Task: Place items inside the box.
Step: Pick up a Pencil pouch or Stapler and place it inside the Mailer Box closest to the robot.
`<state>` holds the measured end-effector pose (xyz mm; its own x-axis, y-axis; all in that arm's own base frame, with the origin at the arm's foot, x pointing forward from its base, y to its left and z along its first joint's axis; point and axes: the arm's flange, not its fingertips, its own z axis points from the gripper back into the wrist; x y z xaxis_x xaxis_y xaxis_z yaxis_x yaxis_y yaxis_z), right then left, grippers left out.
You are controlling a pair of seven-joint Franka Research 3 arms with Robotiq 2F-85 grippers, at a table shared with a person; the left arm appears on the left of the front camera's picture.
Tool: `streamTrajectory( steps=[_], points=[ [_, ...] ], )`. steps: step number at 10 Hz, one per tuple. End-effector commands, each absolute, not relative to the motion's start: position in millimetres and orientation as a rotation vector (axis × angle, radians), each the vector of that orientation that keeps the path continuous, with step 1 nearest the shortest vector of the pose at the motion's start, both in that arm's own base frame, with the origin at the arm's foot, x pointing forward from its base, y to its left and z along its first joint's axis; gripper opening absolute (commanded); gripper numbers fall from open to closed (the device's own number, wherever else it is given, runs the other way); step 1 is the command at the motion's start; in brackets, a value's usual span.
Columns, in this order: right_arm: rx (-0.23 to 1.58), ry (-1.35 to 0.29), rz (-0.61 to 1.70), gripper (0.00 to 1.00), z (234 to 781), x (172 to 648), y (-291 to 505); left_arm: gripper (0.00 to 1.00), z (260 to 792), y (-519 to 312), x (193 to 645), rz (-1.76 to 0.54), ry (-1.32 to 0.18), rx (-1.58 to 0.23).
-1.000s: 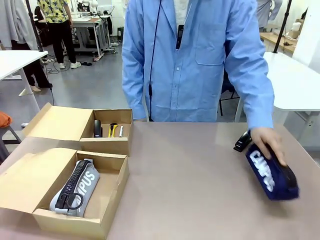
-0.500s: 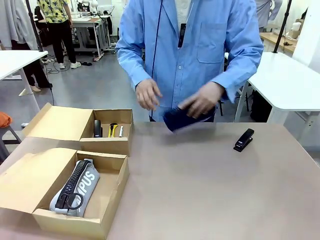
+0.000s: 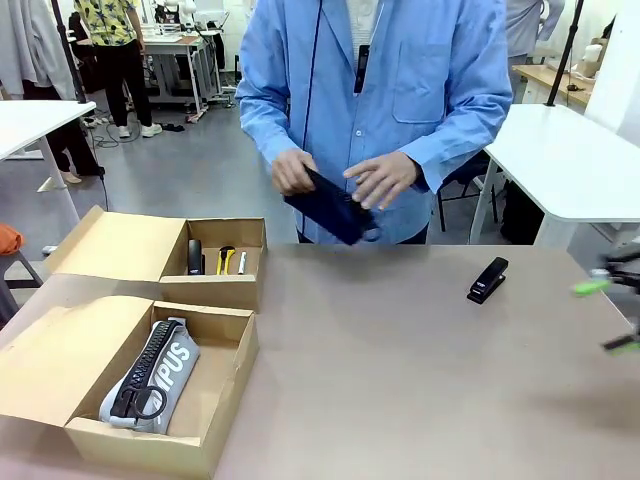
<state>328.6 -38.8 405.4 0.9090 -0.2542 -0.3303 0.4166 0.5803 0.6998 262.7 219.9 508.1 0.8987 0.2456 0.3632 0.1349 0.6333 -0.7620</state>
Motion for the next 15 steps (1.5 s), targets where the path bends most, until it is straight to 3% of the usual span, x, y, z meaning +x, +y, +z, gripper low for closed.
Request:
streamTrajectory(
  steps=[1,4,5,6,11,15],
  points=[
    [0.798,0.235,-0.386,1.0,398,345,-25,1.0,509,219,261,0.053,-0.483,-0.905],
    [0.868,0.203,-0.395,1.0,405,329,-39,1.0,509,219,261,0.053,-0.483,-0.905],
    [0.821,0.204,-0.388,1.0,405,340,-17,1.0,509,219,261,0.053,-0.483,-0.905],
    [0.685,0.103,-0.497,1.0,409,346,5,1.0,509,219,261,0.053,-0.483,-0.905],
    [0.155,-0.001,-0.8,1.0,418,493,84,1.0,509,219,261,0.053,-0.483,-0.905],
    [0.076,-0.016,-0.907,1.0,378,558,83,1.0,509,219,261,0.053,-0.483,-0.905]
  ],
)
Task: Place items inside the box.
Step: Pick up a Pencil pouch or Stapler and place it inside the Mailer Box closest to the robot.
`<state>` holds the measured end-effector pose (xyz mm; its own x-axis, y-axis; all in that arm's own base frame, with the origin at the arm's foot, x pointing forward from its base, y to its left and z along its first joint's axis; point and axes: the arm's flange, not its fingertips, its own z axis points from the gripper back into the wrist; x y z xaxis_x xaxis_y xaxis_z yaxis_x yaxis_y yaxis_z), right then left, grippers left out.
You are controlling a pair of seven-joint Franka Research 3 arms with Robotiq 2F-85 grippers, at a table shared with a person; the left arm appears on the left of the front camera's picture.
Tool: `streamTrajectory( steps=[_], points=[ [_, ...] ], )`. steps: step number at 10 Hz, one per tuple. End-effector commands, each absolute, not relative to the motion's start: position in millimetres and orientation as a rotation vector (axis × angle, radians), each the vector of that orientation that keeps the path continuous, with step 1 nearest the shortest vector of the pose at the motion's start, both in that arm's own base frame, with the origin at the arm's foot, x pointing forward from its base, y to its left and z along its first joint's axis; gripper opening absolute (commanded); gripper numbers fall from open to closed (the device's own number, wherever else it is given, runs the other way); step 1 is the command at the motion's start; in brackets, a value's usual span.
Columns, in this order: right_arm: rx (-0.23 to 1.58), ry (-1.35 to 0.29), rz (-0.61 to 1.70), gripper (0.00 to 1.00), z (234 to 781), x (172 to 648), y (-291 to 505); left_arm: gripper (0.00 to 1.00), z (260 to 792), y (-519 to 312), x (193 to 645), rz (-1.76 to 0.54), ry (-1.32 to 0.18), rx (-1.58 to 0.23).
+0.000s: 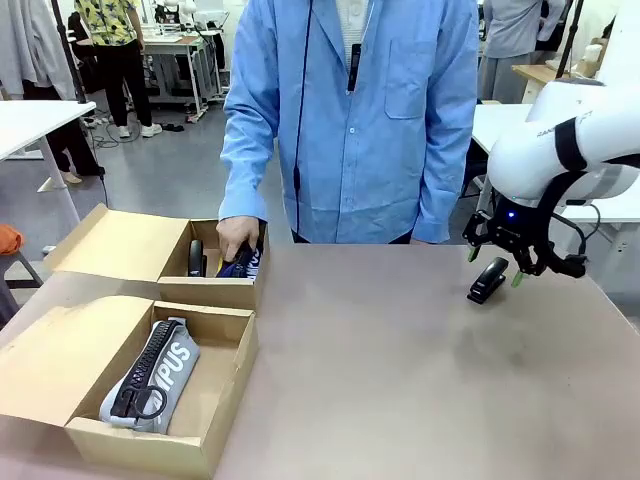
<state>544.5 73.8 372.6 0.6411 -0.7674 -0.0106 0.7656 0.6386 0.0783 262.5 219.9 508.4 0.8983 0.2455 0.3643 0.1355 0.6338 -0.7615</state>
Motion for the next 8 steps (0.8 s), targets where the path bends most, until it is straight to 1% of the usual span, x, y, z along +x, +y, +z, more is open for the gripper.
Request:
streamTrajectory(
  steps=[1,5,8],
  points=[
    [0.073,-0.028,-0.904,1.0,365,566,80,1.0,509,219,261,0.053,-0.483,-0.905],
    [0.081,-0.084,-0.907,1.0,313,590,72,1.0,509,219,261,0.053,-0.483,-0.905],
    [0.096,-0.089,-0.904,1.0,304,588,68,1.0,509,219,261,0.053,-0.483,-0.905]
  ],
)
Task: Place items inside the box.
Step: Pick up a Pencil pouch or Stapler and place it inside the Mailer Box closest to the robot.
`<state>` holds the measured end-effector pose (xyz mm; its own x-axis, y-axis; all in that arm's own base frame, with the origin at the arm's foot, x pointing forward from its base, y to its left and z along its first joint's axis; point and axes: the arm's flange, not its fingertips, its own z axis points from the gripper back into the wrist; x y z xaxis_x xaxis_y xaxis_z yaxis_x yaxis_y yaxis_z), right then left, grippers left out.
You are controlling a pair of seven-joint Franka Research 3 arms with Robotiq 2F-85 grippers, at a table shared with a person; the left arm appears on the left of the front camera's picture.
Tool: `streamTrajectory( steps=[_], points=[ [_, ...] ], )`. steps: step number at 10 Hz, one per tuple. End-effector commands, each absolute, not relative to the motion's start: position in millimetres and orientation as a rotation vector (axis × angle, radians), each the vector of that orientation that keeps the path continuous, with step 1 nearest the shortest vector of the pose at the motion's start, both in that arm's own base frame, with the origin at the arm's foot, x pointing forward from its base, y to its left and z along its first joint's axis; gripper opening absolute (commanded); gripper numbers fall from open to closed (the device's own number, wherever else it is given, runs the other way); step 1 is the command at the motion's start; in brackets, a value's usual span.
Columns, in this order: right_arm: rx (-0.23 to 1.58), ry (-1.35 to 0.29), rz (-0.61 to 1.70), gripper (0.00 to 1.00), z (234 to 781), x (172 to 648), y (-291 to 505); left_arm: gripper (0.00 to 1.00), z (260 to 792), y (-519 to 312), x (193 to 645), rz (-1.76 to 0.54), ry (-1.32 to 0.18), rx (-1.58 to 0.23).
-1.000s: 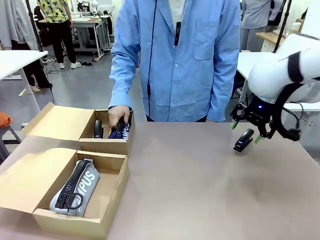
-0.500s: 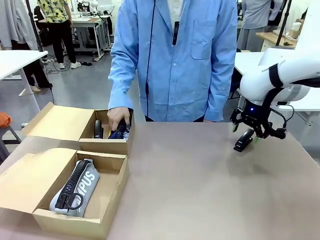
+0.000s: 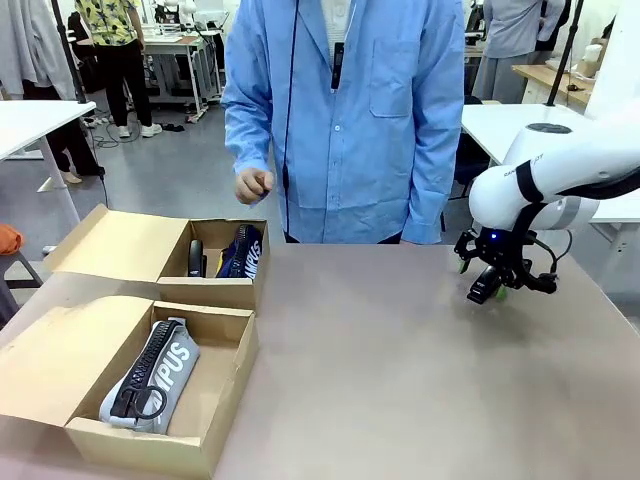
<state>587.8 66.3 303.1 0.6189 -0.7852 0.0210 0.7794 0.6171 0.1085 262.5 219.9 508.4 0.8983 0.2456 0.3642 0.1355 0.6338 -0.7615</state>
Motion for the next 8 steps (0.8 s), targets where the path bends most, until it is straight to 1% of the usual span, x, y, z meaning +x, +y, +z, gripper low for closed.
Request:
streamTrajectory(
  steps=[1,2,3,5,6,7,8],
  points=[
    [0.091,-0.094,-0.902,0.44,303.1,586.5,67.5,1.0,509.3,219.1,261.4,0.053,-0.483,-0.905],
    [0.093,-0.096,-0.899,0.43,305.7,585.0,66.2,1.0,509.3,219.1,261.4,0.053,-0.483,-0.905],
    [0.096,-0.098,-0.901,0.0,306.1,585.0,65.4,1.0,509.3,219.1,261.4,0.053,-0.483,-0.905],
    [0.104,-0.102,-0.897,0.0,307.6,583.2,64.5,1.0,509.3,219.1,261.4,0.053,-0.483,-0.905],
    [0.108,-0.102,-0.895,0.16,308.5,581.6,63.5,1.0,509.3,219.1,261.4,0.053,-0.483,-0.905],
    [0.111,-0.096,-0.904,0.06,308.8,580.8,60.8,1.0,509.3,219.1,261.4,0.053,-0.483,-0.905],
    [0.122,-0.089,-0.906,0.0,307.0,580.3,59.1,1.0,509.3,219.1,261.4,0.053,-0.483,-0.905]
  ],
)
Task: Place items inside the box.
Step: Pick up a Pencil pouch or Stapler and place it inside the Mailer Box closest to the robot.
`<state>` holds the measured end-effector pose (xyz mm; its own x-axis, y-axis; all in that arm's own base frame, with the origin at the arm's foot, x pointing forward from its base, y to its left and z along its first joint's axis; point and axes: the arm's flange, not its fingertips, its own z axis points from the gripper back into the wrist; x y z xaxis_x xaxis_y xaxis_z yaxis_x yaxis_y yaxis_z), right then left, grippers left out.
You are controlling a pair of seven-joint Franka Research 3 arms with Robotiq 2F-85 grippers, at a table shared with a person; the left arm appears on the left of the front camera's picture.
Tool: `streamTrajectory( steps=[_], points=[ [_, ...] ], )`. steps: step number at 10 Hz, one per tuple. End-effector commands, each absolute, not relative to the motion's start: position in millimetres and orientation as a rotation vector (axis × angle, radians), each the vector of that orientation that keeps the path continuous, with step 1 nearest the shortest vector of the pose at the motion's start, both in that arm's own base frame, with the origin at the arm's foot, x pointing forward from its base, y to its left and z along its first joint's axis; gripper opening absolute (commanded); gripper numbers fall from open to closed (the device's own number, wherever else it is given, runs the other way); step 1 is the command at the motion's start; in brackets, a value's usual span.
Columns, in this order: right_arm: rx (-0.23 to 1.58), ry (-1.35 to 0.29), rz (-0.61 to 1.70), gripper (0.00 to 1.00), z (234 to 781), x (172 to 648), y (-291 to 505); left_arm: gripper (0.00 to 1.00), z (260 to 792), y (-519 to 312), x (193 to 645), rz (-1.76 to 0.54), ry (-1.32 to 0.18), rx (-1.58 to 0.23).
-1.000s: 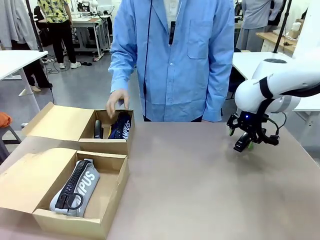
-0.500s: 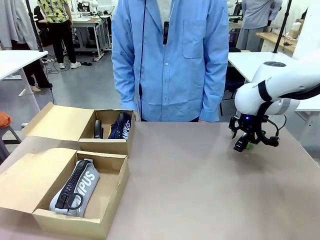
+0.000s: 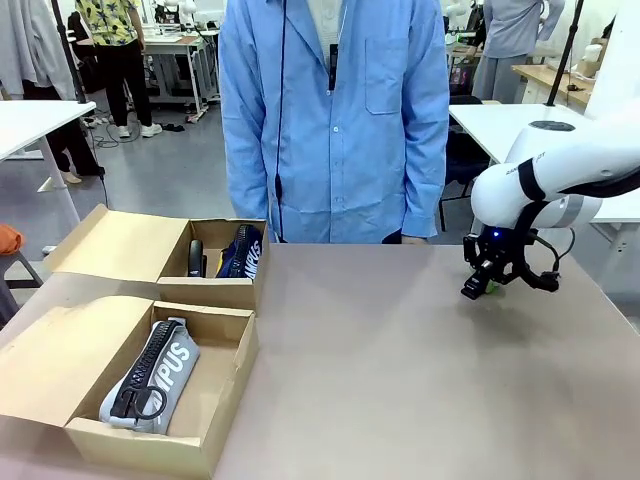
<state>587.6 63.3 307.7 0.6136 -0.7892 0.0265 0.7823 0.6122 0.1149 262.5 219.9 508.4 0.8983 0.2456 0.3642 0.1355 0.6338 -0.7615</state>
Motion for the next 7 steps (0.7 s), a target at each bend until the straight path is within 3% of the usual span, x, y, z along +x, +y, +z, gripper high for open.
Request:
streamTrajectory(
  steps=[1,4,7],
  points=[
    [0.13,-0.075,-0.911,0.0,306,581,57,1.0,509,219,261,0.053,-0.483,-0.905],
    [0.188,-0.038,-0.856,0.0,330,554,47,1.0,509,219,261,0.053,-0.483,-0.905],
    [0.309,0.137,-0.487,0.0,425,431,33,1.0,509,219,261,0.053,-0.483,-0.905]
  ],
)
